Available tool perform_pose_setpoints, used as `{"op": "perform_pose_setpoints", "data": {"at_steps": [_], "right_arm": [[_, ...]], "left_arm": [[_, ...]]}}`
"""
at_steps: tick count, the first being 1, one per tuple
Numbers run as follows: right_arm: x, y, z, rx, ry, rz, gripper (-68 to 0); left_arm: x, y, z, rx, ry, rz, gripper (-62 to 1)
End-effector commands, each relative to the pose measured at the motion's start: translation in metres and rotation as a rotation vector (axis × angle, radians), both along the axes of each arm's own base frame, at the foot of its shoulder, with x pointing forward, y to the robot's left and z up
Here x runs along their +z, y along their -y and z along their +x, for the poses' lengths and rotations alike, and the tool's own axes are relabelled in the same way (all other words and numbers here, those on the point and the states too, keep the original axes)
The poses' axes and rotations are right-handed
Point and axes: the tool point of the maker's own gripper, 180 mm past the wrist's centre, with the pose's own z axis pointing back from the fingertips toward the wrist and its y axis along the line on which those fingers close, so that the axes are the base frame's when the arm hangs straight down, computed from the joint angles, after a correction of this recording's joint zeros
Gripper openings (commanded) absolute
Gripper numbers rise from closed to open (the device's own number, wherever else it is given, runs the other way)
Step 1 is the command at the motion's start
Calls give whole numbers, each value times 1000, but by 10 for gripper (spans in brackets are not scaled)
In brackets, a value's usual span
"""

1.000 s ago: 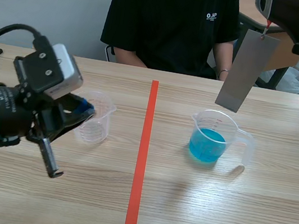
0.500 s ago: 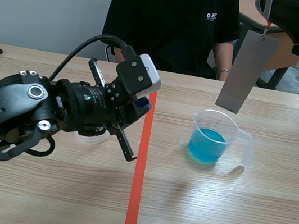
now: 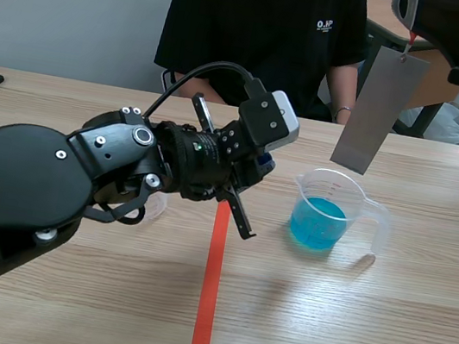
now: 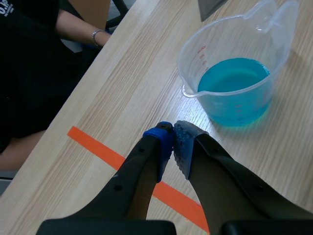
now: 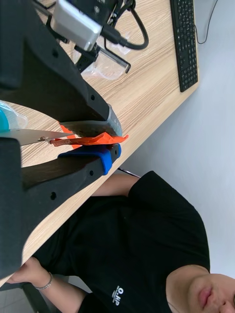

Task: Do the redox reaction experiment.
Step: 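Raise the plate and point at it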

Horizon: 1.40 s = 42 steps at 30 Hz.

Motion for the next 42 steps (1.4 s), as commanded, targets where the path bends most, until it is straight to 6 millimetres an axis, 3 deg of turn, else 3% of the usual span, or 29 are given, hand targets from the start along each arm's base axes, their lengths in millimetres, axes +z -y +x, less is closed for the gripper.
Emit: {"op": "perform_pose_setpoints", "data": {"at_steps": [1,8,22,42], "right_arm": [[18,2,-1,7,50,8,-660],[18,2,-1,7,50,8,-660],[17,2,-1,6,48,5,-660],[17,2,-1,6,48,5,-660]], "left_arm": [[17,10,5,-7,39,-41,-565],[19,22,9,-9,31,-64,-565],[45,62,10,-25,41,-150,-565],[44,63,11,-19,47,-140,-565]]}}
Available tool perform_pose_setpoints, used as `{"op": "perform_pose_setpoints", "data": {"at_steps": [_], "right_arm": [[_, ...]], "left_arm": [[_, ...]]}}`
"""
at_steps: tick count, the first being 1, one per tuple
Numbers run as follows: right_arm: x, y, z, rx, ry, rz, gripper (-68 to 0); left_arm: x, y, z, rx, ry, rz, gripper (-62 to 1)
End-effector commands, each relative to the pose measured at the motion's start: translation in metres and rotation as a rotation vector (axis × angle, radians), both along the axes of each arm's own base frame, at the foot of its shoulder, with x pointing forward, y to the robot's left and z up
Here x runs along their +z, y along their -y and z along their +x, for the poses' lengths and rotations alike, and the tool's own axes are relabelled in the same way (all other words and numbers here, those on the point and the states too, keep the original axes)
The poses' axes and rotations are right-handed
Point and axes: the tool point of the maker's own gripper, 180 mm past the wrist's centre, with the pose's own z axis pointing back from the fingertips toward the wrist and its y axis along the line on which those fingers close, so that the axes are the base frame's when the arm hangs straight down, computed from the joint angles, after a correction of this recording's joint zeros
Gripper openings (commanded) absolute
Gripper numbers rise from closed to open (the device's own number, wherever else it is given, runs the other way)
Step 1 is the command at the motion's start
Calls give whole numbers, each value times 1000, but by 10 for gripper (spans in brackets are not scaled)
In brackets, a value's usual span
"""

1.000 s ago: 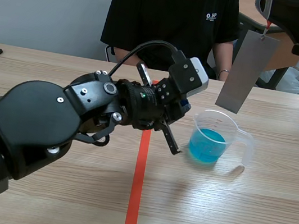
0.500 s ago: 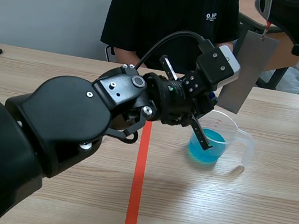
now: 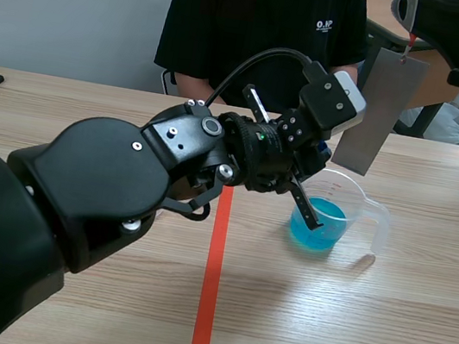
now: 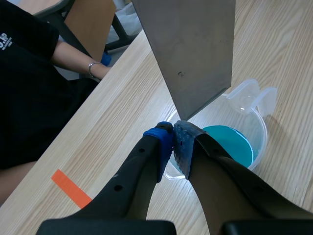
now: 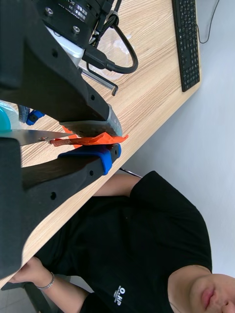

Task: Do the redox reaction experiment.
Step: 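Raise the plate and point at it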

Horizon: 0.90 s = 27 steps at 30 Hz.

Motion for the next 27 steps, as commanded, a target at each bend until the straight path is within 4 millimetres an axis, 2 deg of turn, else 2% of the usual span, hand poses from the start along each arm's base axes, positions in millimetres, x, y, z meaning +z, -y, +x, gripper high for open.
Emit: {"op": "perform_pose_setpoints", "data": {"at_steps": [1,15,22,27], "right_arm": [[19,2,-1,8,53,11,-660],[19,2,-1,8,53,11,-660],[19,2,-1,8,53,11,-660],[19,2,-1,8,52,10,-660]], "left_arm": [[16,4,7,-3,41,-23,-565],[15,1,7,-2,44,-12,-565],[2,-2,8,3,20,3,-565],[4,-2,8,0,26,-2,-565]]}}
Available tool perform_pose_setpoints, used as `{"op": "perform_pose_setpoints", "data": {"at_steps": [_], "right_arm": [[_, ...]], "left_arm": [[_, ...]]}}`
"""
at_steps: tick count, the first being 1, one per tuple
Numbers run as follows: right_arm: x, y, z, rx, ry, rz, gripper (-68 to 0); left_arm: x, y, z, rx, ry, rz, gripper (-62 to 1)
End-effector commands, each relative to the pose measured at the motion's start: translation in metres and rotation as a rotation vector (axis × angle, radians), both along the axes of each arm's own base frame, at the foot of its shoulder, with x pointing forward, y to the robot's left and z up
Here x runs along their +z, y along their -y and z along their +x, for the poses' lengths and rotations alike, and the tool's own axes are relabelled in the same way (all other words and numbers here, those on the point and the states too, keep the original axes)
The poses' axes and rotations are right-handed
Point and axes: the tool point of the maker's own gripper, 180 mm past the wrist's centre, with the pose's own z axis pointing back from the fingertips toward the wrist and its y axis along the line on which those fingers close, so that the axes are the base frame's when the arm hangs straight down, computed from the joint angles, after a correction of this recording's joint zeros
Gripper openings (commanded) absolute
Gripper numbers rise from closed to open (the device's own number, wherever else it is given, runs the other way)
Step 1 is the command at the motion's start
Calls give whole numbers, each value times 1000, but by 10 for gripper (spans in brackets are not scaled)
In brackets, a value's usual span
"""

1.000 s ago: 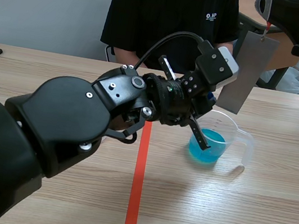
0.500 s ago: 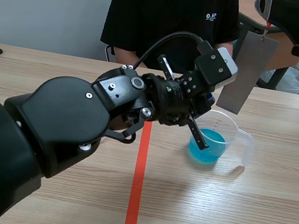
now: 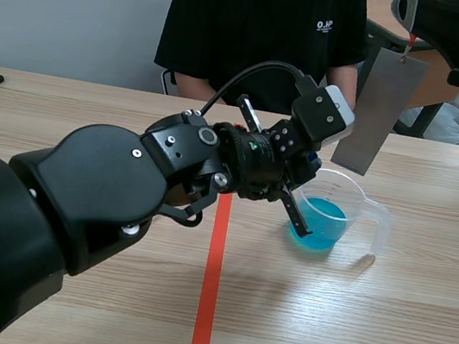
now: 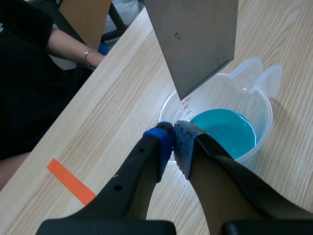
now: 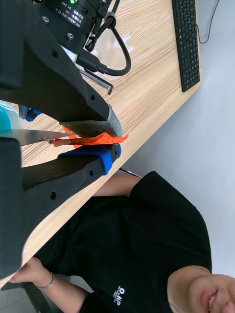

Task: Do the redox reaction experiment.
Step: 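Raise the plate and point at it, then lower the plate into the blue solution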

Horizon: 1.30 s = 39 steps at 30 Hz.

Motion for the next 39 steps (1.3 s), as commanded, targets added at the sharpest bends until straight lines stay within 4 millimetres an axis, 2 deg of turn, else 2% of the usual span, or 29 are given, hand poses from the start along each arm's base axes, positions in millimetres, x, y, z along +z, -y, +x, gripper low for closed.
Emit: {"op": "perform_pose_setpoints", "data": {"at_steps": [1,13,16,20,25,29,35,39], "right_arm": [[19,2,-1,8,53,11,-660],[19,2,-1,9,53,11,-660],[19,2,-1,9,52,11,-660],[19,2,-1,9,52,11,-660],[19,2,-1,9,52,11,-660],[19,2,-1,9,52,11,-660],[19,2,-1,9,53,11,-660],[19,2,-1,9,52,11,-660]], "left_arm": [[20,5,7,-5,46,-34,-565],[22,4,9,-3,51,-32,-565],[21,-3,11,-2,57,-21,-565],[22,-23,11,8,84,-1,-565],[27,-60,-4,32,111,29,-565],[30,-100,-20,70,113,46,-565],[23,-174,-44,194,79,88,-565],[13,-225,-68,299,28,124,-564]]}}
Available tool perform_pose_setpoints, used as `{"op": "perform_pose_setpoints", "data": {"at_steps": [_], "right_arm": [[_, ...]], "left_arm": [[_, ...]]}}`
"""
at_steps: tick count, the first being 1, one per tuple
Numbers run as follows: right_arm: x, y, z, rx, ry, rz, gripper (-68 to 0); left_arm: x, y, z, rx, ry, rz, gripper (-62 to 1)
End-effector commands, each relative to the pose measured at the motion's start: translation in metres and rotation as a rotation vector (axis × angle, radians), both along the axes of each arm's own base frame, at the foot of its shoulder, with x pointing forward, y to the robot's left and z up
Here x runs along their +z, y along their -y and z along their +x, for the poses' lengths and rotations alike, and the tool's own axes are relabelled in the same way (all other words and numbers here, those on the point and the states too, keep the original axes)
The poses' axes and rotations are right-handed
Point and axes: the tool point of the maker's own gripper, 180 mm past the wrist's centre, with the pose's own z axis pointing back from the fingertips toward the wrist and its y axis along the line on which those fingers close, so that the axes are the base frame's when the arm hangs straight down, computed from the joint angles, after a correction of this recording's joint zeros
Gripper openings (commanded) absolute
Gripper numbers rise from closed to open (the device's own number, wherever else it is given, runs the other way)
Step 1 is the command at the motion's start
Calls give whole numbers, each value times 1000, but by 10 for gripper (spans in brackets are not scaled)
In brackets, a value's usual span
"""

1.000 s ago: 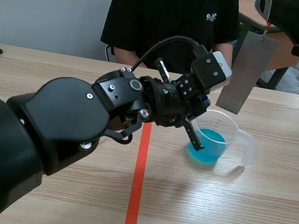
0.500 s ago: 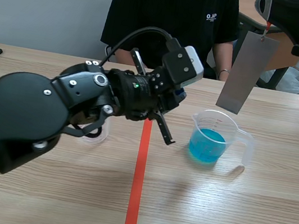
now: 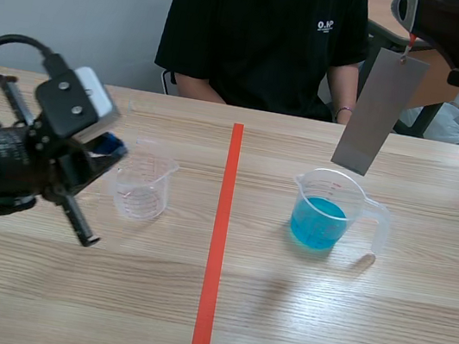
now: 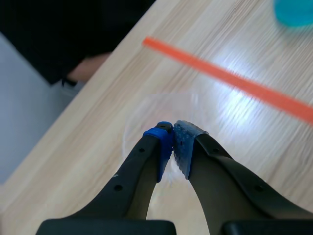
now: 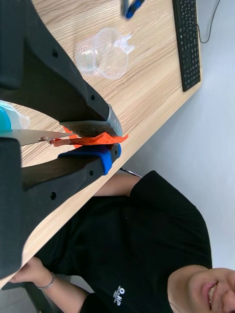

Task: Do the redox reaction experiment.
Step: 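Lower the plate into the blue solution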

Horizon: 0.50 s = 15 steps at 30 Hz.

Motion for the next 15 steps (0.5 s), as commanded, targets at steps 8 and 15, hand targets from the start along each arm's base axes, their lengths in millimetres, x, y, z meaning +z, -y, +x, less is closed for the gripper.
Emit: {"op": "perform_pose_setpoints", "data": {"at_steps": [8,15], "right_arm": [[19,2,-1,9,54,12,-660],[15,2,1,0,48,17,-660]], "left_arm": [[-34,-87,-75,222,-167,29,-564],[-63,-124,-139,351,-343,41,-565]]}}
